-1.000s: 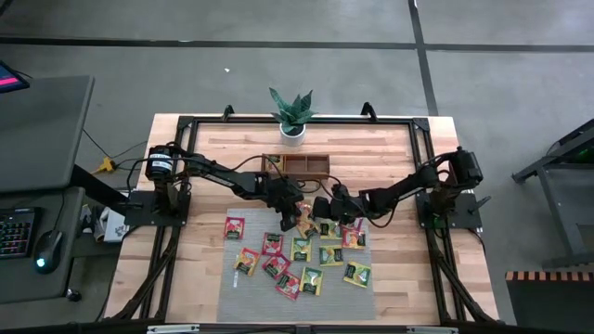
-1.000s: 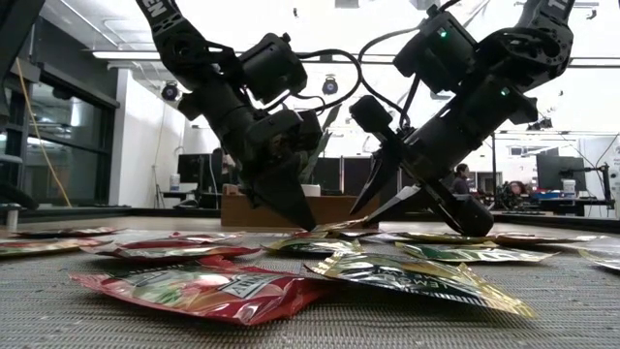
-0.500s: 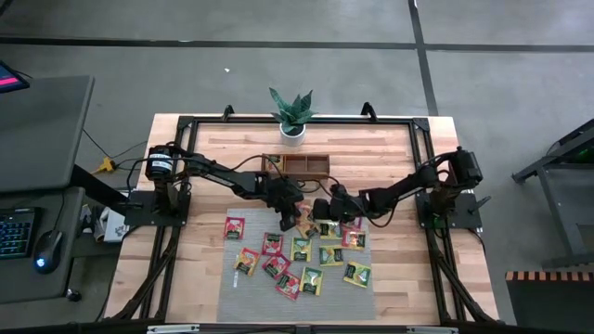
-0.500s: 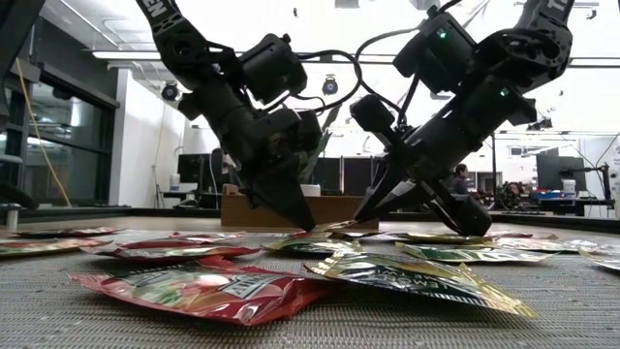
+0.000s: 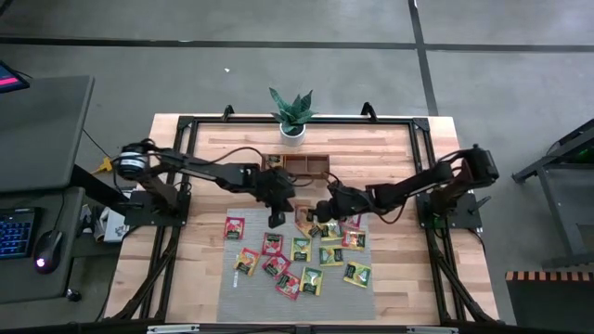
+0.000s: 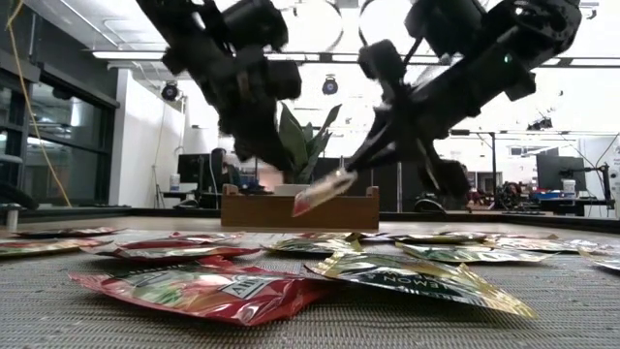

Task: Pick & Place Tea
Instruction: Put the orange tea bag into the left section of the wooden organizer

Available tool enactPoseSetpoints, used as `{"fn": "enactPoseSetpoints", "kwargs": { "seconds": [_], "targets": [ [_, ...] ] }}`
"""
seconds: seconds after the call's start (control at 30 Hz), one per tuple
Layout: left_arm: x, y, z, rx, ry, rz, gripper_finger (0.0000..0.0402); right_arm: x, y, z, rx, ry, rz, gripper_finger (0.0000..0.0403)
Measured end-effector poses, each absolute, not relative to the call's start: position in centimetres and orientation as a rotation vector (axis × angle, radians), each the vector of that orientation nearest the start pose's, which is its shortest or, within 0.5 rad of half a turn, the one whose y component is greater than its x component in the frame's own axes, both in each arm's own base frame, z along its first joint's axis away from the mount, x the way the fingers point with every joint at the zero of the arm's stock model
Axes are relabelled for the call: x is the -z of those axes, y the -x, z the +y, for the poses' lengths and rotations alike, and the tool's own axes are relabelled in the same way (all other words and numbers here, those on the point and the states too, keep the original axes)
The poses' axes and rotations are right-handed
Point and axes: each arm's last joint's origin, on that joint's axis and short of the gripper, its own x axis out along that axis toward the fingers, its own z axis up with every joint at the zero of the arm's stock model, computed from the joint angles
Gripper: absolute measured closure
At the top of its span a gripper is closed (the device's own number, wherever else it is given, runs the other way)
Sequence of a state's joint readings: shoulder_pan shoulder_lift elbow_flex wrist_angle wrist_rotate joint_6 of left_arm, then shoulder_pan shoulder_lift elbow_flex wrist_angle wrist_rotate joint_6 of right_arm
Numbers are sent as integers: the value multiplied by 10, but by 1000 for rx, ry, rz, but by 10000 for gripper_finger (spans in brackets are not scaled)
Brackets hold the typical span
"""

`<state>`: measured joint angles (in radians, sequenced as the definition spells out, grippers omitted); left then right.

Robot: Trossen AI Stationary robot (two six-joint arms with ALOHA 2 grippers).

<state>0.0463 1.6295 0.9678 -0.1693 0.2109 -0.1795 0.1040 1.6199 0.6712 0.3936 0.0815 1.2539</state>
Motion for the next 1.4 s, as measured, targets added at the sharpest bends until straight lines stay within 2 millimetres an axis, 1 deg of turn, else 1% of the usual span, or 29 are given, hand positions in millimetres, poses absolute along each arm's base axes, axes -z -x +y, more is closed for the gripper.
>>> {"fn": "enactPoseSetpoints", "kwargs": {
  "seconds": [0.1, 0.2, 0.27, 0.3, 0.37, 0.4, 0.47, 0.53, 0.67, 0.73, 0.8, 0.9, 1.0, 1.1, 1.27, 1.33, 1.4],
  "targets": [
    [-213, -317, 9, 65, 240, 824, 401, -167, -303, 30, 266, -1109, 520, 402],
    [-233, -307, 10, 48, 204, 778, 401, -184, -303, 26, 211, -1013, 603, 403],
    [-244, -297, 10, 33, 188, 768, 401, -201, -306, 21, 184, -947, 647, 403],
    [-249, -295, 10, 26, 176, 743, 401, -207, -307, 18, 178, -910, 680, 403],
    [-259, -286, 11, 11, 144, 728, 401, -227, -313, 10, 159, -821, 724, 403],
    [-262, -281, 11, 7, 130, 731, 401, -238, -315, 7, 151, -768, 742, 403],
    [-270, -279, 11, -11, 107, 696, 401, -260, -318, -1, 136, -662, 764, 403],
    [-272, -271, 14, -35, 102, 715, 401, -285, -322, -8, 122, -556, 747, 403],
    [-275, -270, 23, -57, 153, 691, 401, -330, -323, -21, 82, -380, 696, 403],
    [-279, -270, 28, -46, 182, 659, 401, -347, -323, -25, 64, -307, 659, 403],
    [-282, -271, 33, -19, 208, 630, 401, -360, -321, -29, 59, -261, 644, 403],
    [-283, -270, 41, -5, 245, 629, 401, -367, -320, -35, 67, -239, 681, 403],
    [-295, -270, 50, -1, 260, 596, 401, -361, -326, -39, 58, -221, 765, 403],
    [-307, -269, 58, 10, 250, 577, 401, -354, -339, -39, 37, -199, 854, 403],
    [-322, -268, 68, 43, 214, 530, 398, -349, -363, -38, 1, -152, 959, 403],
    [-326, -268, 68, 52, 196, 518, 386, -350, -372, -39, -9, -135, 977, 403],
    [-327, -268, 68, 55, 192, 514, 366, -352, -378, -40, -16, -119, 987, 403]
  ]
}}
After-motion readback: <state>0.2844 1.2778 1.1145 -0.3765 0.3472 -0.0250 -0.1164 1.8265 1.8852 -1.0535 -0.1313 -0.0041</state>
